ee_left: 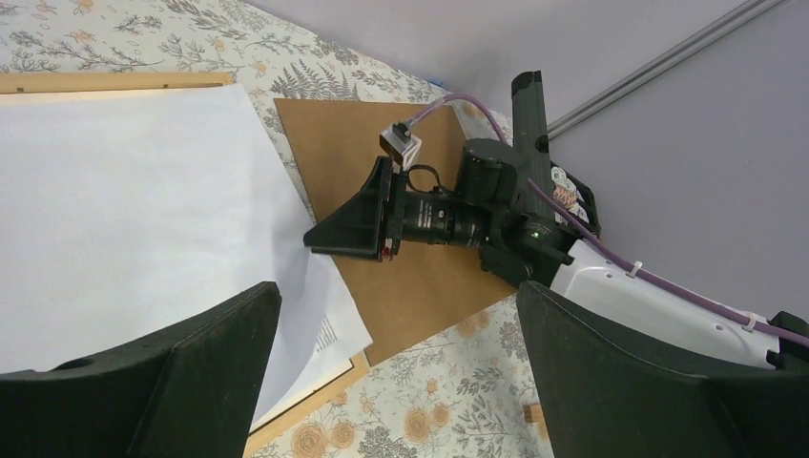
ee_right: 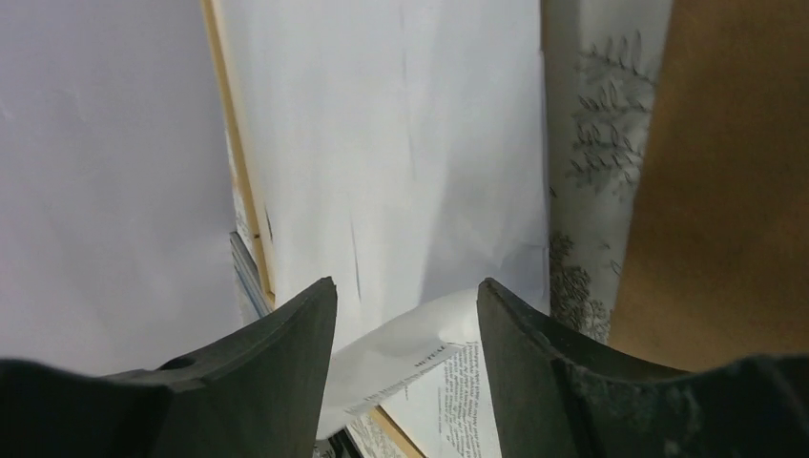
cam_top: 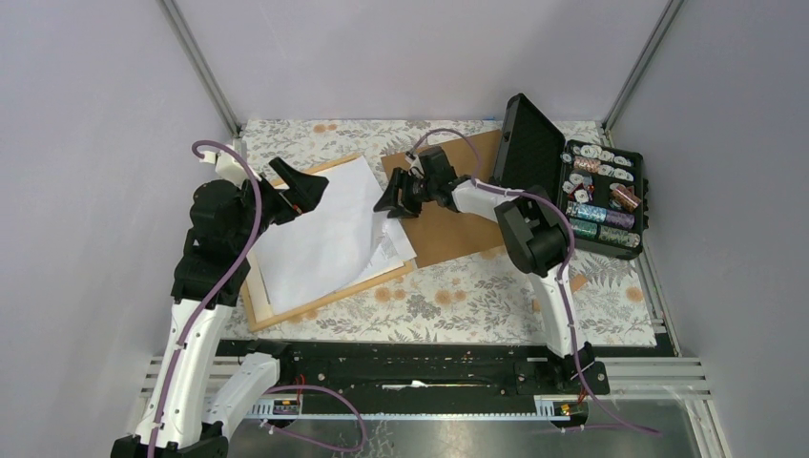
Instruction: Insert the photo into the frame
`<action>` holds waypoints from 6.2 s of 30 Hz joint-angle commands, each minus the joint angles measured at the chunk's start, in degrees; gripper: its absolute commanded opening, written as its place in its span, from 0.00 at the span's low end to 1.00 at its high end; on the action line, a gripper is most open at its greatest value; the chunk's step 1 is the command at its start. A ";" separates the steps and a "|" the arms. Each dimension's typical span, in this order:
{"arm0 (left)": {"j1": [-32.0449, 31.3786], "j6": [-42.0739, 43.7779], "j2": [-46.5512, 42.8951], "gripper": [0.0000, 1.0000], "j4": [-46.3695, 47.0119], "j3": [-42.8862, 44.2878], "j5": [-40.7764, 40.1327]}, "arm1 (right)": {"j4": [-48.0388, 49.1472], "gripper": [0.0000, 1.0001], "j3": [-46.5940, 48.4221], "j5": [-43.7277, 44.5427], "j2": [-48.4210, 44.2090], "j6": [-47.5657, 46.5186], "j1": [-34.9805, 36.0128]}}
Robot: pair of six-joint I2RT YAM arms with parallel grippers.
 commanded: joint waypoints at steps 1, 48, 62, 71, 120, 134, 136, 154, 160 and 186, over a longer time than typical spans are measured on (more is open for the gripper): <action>0.11 1.40 0.03 0.99 2.18 1.68 0.51 | -5.46 0.65 -2.08 2.39 -2.90 -2.21 0.63; 0.12 1.31 -0.01 0.99 1.91 1.64 2.01 | -2.27 0.38 9.31 -8.00 6.08 -2.15 0.44; 0.12 1.29 0.44 0.99 1.81 2.16 2.24 | -9.91 0.38 12.09 -0.59 8.18 -5.46 0.37; 0.11 0.89 -0.25 0.99 1.86 1.84 2.22 | -3.62 0.00 6.15 -5.33 -1.77 -4.67 0.38; 0.11 -0.52 -1.23 0.99 2.66 2.36 3.06 | 33.48 0.00 11.21 -19.52 8.85 26.78 3.98; 0.14 -0.50 -1.06 0.99 2.68 2.38 3.10 | 33.17 0.00 10.06 -15.25 8.82 22.29 3.96; 0.12 -0.45 -0.92 0.99 2.69 2.37 3.24 | 33.12 0.00 10.46 -15.31 9.40 22.50 3.96; 0.11 -0.51 -0.70 0.99 2.83 2.70 3.87 | 25.82 0.00 9.22 -12.46 7.32 13.45 2.75; 0.11 -0.51 -0.39 0.99 2.85 2.75 4.05 | 24.93 0.00 8.55 -11.90 5.82 11.62 2.78; 0.16 -0.70 -0.43 0.99 2.86 1.95 4.42 | 21.56 0.00 5.74 -6.46 5.56 2.78 3.35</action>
